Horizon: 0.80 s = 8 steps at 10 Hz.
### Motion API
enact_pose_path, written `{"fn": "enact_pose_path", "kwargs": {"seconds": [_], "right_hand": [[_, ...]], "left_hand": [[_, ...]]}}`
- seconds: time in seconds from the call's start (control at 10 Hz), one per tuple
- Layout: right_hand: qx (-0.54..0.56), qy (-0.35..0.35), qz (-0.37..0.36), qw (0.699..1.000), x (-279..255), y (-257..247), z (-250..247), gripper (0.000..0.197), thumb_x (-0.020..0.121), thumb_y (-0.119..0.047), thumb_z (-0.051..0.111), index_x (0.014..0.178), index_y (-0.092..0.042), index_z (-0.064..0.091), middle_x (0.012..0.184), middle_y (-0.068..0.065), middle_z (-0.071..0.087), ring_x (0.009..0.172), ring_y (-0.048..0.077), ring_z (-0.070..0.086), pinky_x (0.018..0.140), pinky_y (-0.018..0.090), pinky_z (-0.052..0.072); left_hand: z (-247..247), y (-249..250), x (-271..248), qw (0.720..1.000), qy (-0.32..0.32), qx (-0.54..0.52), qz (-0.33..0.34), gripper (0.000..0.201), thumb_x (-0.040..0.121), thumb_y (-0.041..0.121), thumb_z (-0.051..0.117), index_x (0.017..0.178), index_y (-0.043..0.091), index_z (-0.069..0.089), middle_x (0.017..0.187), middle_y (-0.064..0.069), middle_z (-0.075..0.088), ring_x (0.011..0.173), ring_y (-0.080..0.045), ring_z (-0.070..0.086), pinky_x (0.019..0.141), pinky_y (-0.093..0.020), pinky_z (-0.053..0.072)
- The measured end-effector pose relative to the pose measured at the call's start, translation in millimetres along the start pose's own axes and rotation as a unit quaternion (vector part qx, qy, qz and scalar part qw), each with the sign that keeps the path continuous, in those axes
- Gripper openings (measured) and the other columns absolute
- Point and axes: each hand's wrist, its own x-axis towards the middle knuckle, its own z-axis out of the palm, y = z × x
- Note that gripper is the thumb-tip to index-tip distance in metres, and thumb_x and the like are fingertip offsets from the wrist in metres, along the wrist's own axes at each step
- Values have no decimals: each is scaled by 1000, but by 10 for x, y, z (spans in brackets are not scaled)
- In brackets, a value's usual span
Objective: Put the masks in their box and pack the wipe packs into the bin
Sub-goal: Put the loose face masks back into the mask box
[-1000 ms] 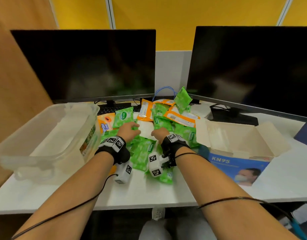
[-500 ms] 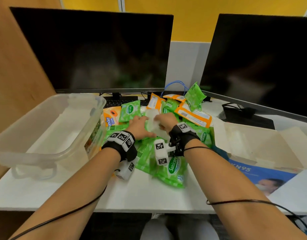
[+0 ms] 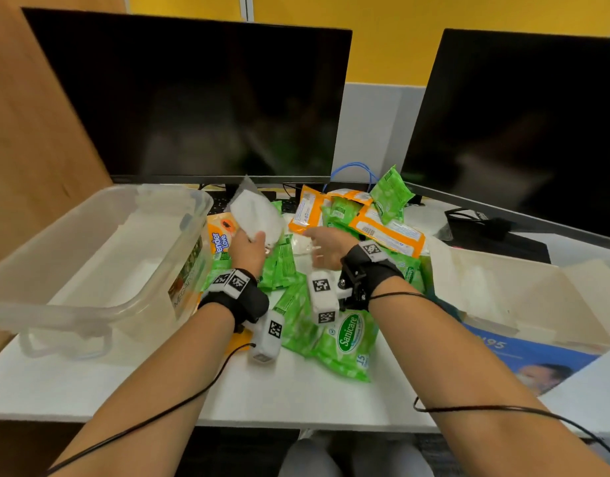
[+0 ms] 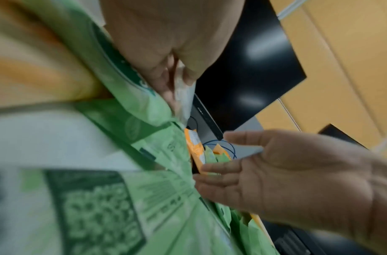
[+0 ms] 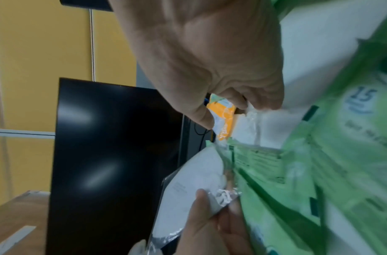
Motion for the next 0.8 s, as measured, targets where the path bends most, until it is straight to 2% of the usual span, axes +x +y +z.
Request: {"fn": "enact_pose_path", "kwargs": {"seconds": [0.1,0.2,0.3,0.4,0.5,0.6,0.7,0.8], "right_hand": [[-7,12,-8,1000,152,129,16,54,82,-24,62,133,-11,48,147,16,39,100,23,46,91,40,46],[-8,9,5,1000,205,139,54,42,82,-23,62,121,-20,46,122,6,46,103,23,43,88,42,48],[2,8,14,1000,262,194,71,23,83,-20,61,102,-21,48,96,1,47,83,21,50,77,38,52],[12,23,-7,1000,328,221,104,14,88,-14,59,80,-23,50,85,-1,50,72,15,52,65,32,49],[13,76,-1,997,361,222,89,20,92,-13,59,73,-15,52,70,5,51,58,18,49,58,32,46],[21,61,-4,998,463,295,-9,15,88,-25,64,77,-23,54,77,-2,53,63,12,52,57,25,47],[28,89,-17,995,405,253,7,19,88,-18,65,72,-19,55,72,0,54,57,12,50,48,20,44],[80,131,-47,987,231,88,62,29,87,-2,63,62,-10,51,60,5,47,47,14,40,48,24,35]], "left_hand": [[21,-292,155,999,-4,-52,-13,56,81,29,51,129,2,49,124,-22,59,112,-37,58,96,-50,49],[19,-376,227,998,6,-47,-41,57,81,27,52,128,-4,46,123,-24,59,110,-35,60,94,-49,50],[0,-321,186,999,-12,-34,-29,49,86,23,53,126,-5,46,123,-27,57,111,-38,58,94,-51,50],[7,-346,184,999,-7,-21,-37,49,87,23,53,125,-7,47,122,-29,57,111,-40,58,94,-52,50],[-2,-326,183,999,-2,-22,-45,49,87,22,53,128,-5,46,120,-24,61,109,-36,60,96,-49,49],[1,-367,210,998,-2,-34,-48,49,89,20,52,131,-3,43,122,-22,60,110,-35,60,97,-49,49],[25,-573,348,998,9,-37,-52,53,84,28,53,128,-1,46,121,-23,61,109,-37,61,95,-52,49],[-39,-360,184,998,21,-37,-53,43,92,19,51,131,2,46,128,-21,58,115,-36,57,100,-50,46]]}}
